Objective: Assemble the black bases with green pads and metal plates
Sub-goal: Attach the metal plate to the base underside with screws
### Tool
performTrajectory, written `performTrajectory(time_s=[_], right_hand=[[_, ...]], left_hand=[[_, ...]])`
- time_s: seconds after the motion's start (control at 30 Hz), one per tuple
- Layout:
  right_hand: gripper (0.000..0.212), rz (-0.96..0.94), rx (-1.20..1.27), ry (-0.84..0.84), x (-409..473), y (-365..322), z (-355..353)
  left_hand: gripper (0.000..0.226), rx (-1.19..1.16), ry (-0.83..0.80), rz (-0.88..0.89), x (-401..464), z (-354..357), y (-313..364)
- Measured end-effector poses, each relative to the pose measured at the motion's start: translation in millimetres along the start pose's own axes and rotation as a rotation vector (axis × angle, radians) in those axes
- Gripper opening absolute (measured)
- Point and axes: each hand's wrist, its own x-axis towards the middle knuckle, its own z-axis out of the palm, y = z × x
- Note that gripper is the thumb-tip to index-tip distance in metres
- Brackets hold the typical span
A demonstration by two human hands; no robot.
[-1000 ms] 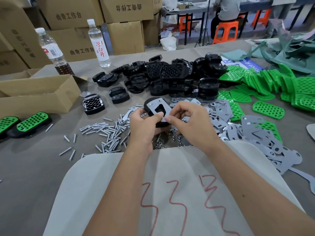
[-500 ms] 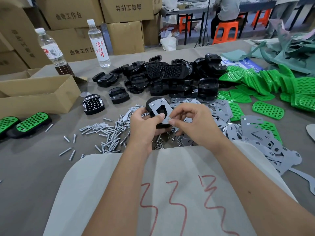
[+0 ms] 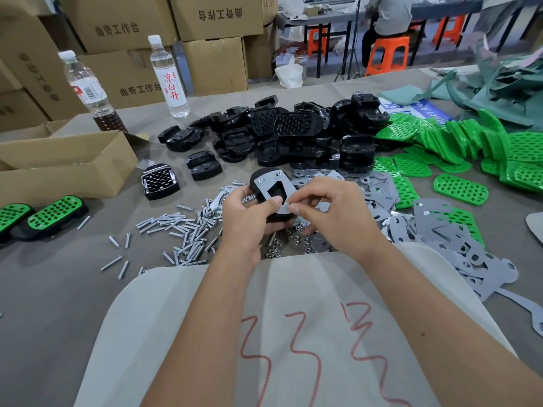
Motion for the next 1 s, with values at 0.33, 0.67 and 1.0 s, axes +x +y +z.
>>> performTrajectory(time_s=[0.33, 0.67, 1.0], right_hand=[[0.013, -0.055, -0.019, 0.032, 0, 0, 2], [0.022, 0.002, 0.058, 0.02, -2, -1, -1], [0.021, -0.027, -0.124, 0.097, 1, 4, 3]], left_hand=[[0.033, -0.012, -0.005, 0.022, -2, 2, 0], [0.04, -0.149, 0.078, -0.059, -3, 3, 4], [0.043, -0.128, 0.094, -0.047, -3, 5, 3]])
